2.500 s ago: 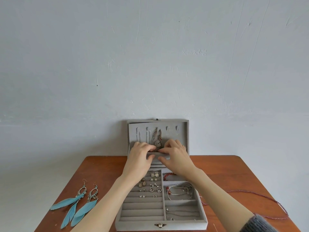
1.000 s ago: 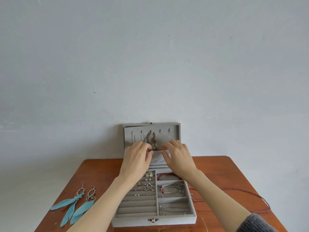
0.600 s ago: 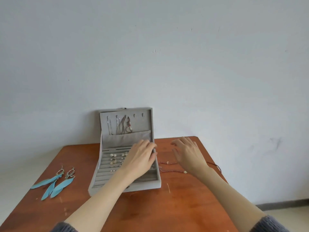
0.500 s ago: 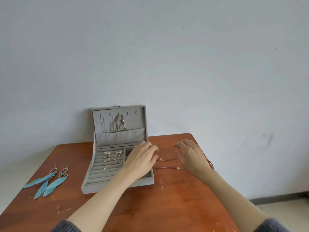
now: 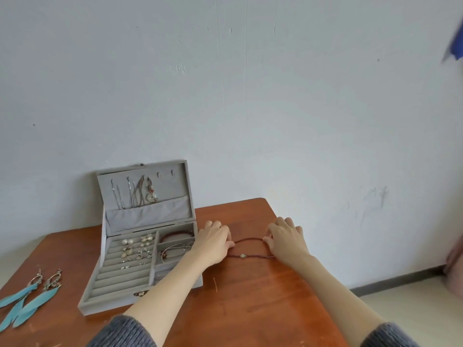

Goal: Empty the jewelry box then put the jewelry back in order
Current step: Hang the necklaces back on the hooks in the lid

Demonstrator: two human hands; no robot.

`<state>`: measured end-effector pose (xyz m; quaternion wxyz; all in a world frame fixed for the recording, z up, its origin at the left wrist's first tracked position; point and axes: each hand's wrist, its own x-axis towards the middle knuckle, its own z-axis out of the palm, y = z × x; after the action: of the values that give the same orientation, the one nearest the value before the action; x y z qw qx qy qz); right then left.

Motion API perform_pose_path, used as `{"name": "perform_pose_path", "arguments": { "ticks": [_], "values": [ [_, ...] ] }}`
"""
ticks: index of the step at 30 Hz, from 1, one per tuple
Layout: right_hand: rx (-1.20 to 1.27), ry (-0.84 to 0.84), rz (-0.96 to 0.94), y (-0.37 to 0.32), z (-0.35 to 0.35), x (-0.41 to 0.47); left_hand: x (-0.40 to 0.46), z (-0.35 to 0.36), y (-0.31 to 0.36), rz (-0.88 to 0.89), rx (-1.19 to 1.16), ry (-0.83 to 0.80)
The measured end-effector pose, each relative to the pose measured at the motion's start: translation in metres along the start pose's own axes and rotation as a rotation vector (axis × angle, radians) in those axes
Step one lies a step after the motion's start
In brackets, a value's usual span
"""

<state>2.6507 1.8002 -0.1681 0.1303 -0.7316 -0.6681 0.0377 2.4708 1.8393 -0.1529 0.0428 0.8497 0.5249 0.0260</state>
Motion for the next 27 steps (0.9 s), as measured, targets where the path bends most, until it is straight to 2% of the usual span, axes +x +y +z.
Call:
{"name": "perform_pose_path", "arguments": {
  "ticks": [3, 5, 8, 10, 14, 18, 20, 22, 27],
  "values": [
    [-0.069, -0.024, -0.011, -0.002, 0.001, -0.001, 0.002, 0.000, 0.001, 0.006, 0.049, -0.039],
    [-0.015, -0.009, -0.029, -0.005, 0.000, -0.003, -0.001, -0.004, 0.003, 0.021, -0.052, -0.023],
    [0.503, 0.024, 0.054, -0.012, -0.014, -0.007, -0.010, -0.021, 0.002, 0.004, -0.434, -0.005],
    [0.856, 0.021, 0.147, -0.014, -0.028, -0.010, -0.017, -0.037, -0.005, 0.017, -0.581, 0.035],
    [1.515, -0.077, 0.227, -0.010, -0.053, -0.021, -0.035, -0.066, -0.037, 0.040, -0.664, 0.038],
    [1.883, -0.125, 0.328, -0.008, -0.066, -0.034, -0.058, -0.083, -0.065, -0.099, -0.630, 0.273],
    [1.941, -0.130, 0.329, -0.016, -0.069, -0.042, -0.071, -0.086, -0.069, -0.151, -0.643, 0.403],
    [1.925, -0.139, 0.255, -0.030, -0.073, -0.050, -0.084, -0.087, -0.065, -0.126, -0.625, 0.444],
    [1.637, -0.180, 0.015, -0.079, -0.081, -0.070, -0.119, -0.087, -0.042, 0.053, -0.535, 0.219]
  ]
}}
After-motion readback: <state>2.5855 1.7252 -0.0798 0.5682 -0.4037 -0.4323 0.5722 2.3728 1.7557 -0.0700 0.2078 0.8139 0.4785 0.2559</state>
